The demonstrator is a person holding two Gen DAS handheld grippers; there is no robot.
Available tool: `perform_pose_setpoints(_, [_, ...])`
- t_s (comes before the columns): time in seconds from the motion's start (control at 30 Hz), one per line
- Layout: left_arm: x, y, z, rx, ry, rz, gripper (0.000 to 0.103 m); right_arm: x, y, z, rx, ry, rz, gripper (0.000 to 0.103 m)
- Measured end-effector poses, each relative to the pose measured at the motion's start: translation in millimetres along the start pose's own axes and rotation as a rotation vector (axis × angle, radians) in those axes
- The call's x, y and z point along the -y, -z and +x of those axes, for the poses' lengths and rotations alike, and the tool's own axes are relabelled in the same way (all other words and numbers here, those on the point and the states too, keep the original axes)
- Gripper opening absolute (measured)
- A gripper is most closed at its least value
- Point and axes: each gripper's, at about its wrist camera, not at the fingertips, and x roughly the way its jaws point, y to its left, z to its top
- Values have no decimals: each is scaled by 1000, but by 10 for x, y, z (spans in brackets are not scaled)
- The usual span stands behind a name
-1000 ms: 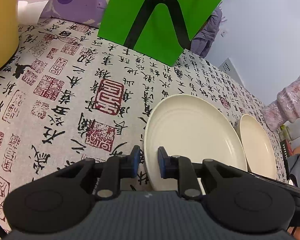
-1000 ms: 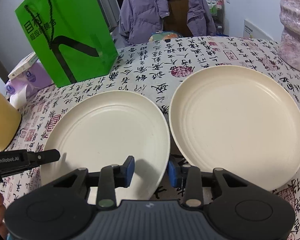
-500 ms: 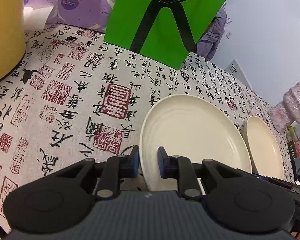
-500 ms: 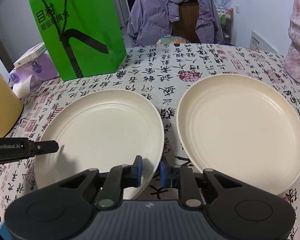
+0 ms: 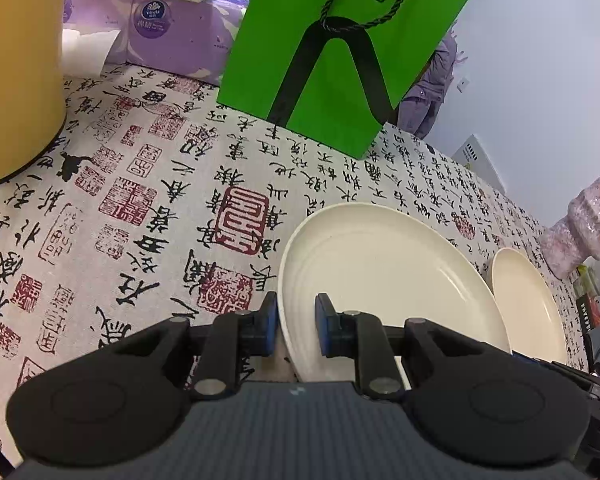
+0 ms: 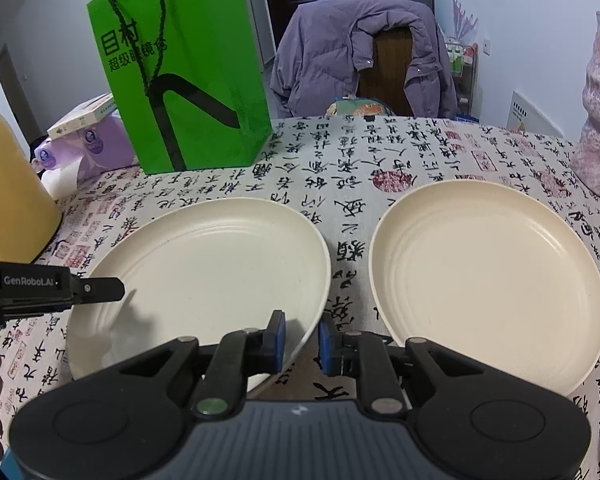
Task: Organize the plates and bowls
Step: 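Lift the gripped cream plate off the cloth with both grippers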
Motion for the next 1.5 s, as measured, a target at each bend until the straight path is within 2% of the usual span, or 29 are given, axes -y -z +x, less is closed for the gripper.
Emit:
perform_pose_setpoints(1.0, [249, -24, -634, 192, 34, 64, 20, -41, 2, -571, 189, -30, -3, 17])
perform_pose_setpoints(1.5, [382, 38, -804, 240, 50, 109, 20, -10, 89, -819, 249, -18, 7, 17])
